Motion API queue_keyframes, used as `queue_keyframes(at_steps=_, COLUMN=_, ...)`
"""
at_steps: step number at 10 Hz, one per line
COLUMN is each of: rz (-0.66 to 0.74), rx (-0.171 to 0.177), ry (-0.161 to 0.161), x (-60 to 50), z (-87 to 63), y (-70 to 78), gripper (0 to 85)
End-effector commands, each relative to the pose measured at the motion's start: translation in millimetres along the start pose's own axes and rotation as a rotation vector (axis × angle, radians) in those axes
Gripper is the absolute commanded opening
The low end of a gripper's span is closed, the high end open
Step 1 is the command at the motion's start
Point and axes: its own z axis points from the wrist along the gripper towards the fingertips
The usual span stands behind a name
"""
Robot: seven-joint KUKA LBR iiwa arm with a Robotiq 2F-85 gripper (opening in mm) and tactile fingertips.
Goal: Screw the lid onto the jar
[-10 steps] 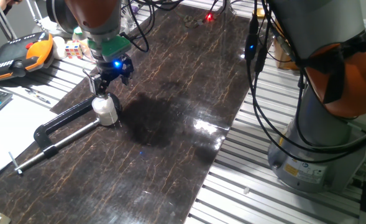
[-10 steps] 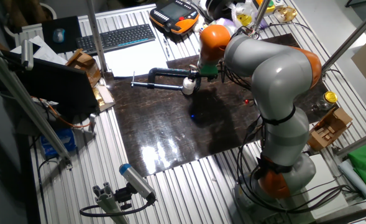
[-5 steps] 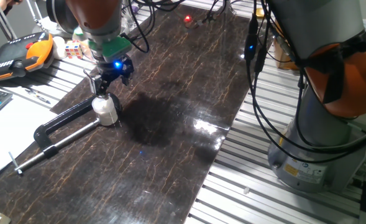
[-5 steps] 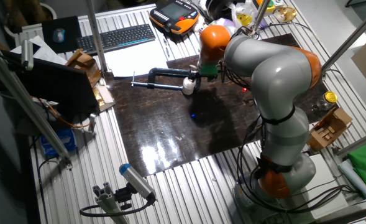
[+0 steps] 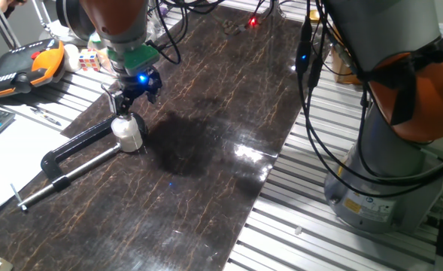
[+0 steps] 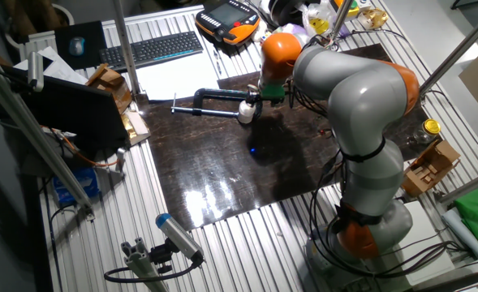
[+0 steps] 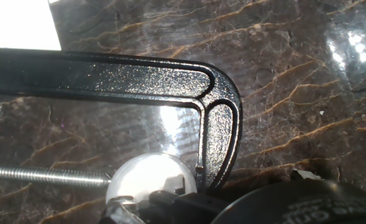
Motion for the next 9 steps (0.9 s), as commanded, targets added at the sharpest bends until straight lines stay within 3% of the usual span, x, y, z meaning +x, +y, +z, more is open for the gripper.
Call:
queue_keyframes(at_steps=1, rz=-0.001, rx=0.002, ry=0.006, x=-0.9, z=-5.2, y=0.6, gripper=83.7)
queue_keyframes(at_steps=3, rz=0.007, rx=0.002, ry=0.013, x=-0.1, z=-18.4, y=10.0, gripper=83.7)
queue_keyframes(at_steps=5, rz=0.015, rx=0.01, ry=0.017, x=4.4, z=-28.0, y=33.0, gripper=85.0)
queue_keyframes(at_steps=7, rz=0.025, rx=-0.005, ry=0.026, x=12.3, z=-23.5, y=50.6, gripper=85.0)
queue_keyframes(at_steps=9, rz=0.029, rx=-0.008, ry=0.012, x=17.9, z=-10.7, y=60.2, gripper=85.0)
